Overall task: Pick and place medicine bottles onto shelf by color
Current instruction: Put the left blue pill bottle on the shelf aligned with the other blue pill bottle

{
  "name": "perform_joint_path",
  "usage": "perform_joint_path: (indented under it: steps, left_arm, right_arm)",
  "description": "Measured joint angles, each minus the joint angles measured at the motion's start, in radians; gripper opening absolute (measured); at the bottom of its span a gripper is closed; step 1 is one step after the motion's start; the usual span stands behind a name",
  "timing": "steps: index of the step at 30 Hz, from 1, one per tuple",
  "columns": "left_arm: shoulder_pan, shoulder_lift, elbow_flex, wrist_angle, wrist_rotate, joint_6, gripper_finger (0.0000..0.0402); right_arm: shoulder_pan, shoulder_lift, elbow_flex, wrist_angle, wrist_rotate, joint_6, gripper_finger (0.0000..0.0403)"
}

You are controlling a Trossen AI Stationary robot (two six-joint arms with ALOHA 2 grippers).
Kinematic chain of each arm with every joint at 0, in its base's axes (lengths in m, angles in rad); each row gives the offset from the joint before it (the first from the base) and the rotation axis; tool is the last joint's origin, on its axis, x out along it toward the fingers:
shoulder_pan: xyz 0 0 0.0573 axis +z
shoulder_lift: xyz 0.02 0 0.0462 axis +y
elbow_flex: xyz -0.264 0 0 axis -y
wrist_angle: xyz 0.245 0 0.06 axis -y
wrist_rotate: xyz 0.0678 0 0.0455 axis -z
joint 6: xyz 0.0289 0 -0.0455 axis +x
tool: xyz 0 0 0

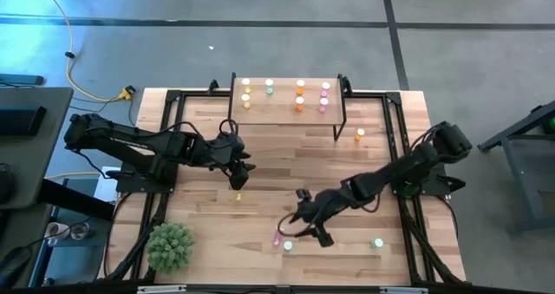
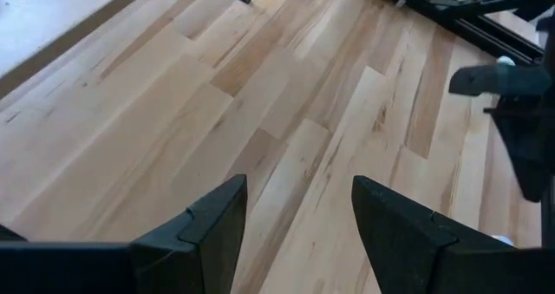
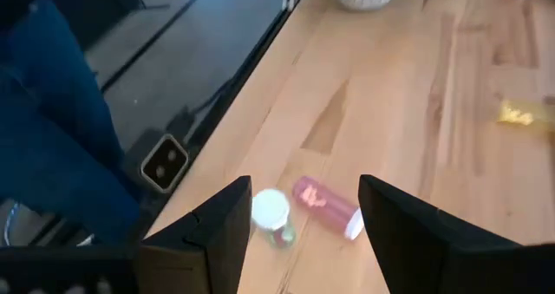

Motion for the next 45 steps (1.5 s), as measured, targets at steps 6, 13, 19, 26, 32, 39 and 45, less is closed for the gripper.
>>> perform_joint_path:
  steps: [6,13,19,26,32,39,45]
  left_arm:
    - [0.000,0.000,0.000,0.000,0.006,0.000,0.0197]
    - [0.000,0.000,0.000,0.000,0.006,0.000,0.0197]
    - [-0.001,0.000,0.000,-0.004,0.006,0.000,0.0197]
    - [0.000,0.000,0.000,-0.007,0.006,0.000,0.0197]
    - [0.000,0.000,0.000,-0.007,0.005,0.000,0.0197]
    - [-0.001,0.000,0.000,-0.008,0.004,0.000,0.0197]
    - [0.000,0.000,0.000,-0.014,0.002,0.000,0.0197]
  right_arm:
    - [0.046,0.062,0.000,0.039,0.059,-0.055,0.0204]
    - [0.068,0.130,0.000,0.127,0.072,-0.104,0.0204]
    - [0.074,0.197,0.000,0.221,0.061,-0.155,0.0204]
    - [0.076,0.240,0.000,0.256,0.055,-0.174,0.0204]
    - [0.076,0.265,0.000,0.271,0.055,-0.170,0.0204]
    - [0.081,0.312,0.000,0.301,0.047,-0.147,0.0204]
    - [0.080,0.316,0.000,0.308,0.047,-0.147,0.0201]
